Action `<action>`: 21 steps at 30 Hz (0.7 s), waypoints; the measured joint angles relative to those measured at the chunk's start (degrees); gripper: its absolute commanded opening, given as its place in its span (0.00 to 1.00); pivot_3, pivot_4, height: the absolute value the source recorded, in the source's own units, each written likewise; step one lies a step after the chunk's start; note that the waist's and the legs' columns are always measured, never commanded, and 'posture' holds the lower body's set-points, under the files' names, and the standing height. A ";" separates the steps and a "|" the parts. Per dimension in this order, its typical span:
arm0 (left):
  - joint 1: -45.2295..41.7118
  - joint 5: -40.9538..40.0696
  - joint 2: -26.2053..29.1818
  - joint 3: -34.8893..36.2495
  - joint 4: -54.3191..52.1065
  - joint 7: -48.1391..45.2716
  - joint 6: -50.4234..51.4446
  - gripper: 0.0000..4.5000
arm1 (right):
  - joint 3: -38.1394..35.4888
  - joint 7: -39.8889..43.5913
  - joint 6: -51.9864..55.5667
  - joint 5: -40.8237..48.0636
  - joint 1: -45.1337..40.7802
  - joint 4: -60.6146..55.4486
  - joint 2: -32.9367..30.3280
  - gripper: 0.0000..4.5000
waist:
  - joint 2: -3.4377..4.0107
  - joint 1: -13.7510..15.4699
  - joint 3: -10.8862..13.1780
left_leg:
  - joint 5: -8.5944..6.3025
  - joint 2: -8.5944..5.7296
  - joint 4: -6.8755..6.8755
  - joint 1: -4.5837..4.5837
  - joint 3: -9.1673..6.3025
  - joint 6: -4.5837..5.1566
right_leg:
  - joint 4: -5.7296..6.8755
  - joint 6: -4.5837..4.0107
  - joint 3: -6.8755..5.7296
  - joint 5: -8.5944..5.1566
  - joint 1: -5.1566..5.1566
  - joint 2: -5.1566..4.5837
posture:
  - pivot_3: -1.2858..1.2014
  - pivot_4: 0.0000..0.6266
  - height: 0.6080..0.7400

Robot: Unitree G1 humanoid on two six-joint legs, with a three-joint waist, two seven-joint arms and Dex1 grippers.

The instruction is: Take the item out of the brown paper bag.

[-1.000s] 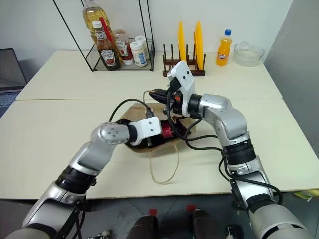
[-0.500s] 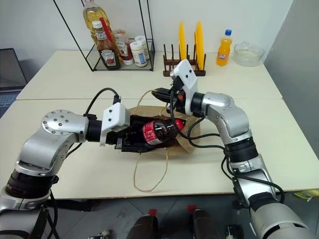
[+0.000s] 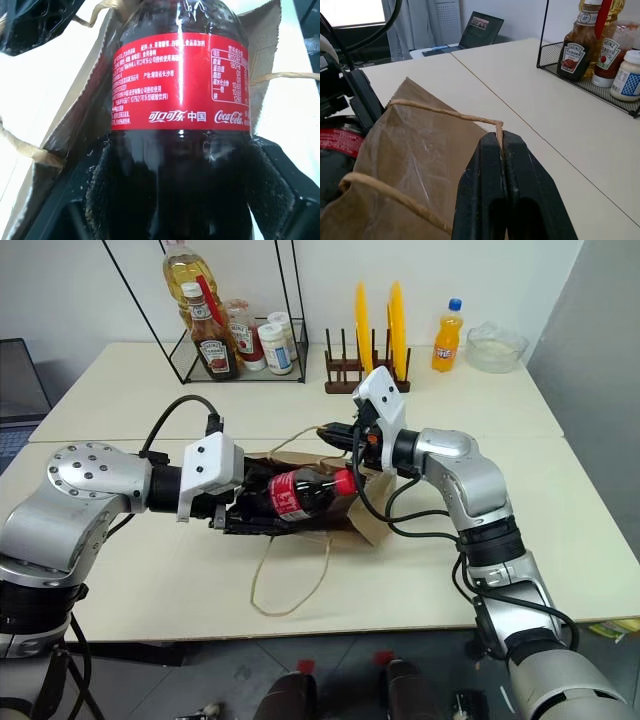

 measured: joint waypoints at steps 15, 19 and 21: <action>-2.05 -12.57 2.16 23.21 10.57 15.72 10.24 0.70 | 0.01 0.65 -1.59 -1.63 0.02 3.07 -0.22 0.00 | 0.00 -0.31 0.01 | 0.00 0.10 0.00 0.03 -0.03 0.00 | 0.01 0.00 -0.01 0.00 -0.03 0.05 | 0.52 0.24 1.00; -1.81 -6.53 0.84 26.92 17.07 26.75 6.03 0.70 | 0.00 0.66 -1.58 -1.85 0.29 2.82 -0.25 0.00 | 0.00 -0.13 0.01 | 0.00 0.02 0.00 0.01 0.00 -0.01 | -0.01 0.00 -0.01 0.00 -0.03 -0.11 | 0.52 0.24 1.00; 2.72 -1.93 1.26 25.70 17.91 29.39 2.77 0.70 | 0.00 0.65 -1.49 -1.86 0.56 2.06 -0.25 0.00 | 0.01 -0.13 0.00 | 0.00 0.01 -0.04 0.06 0.12 -0.01 | 0.02 0.00 0.03 0.00 -0.02 -0.23 | 0.52 0.24 1.00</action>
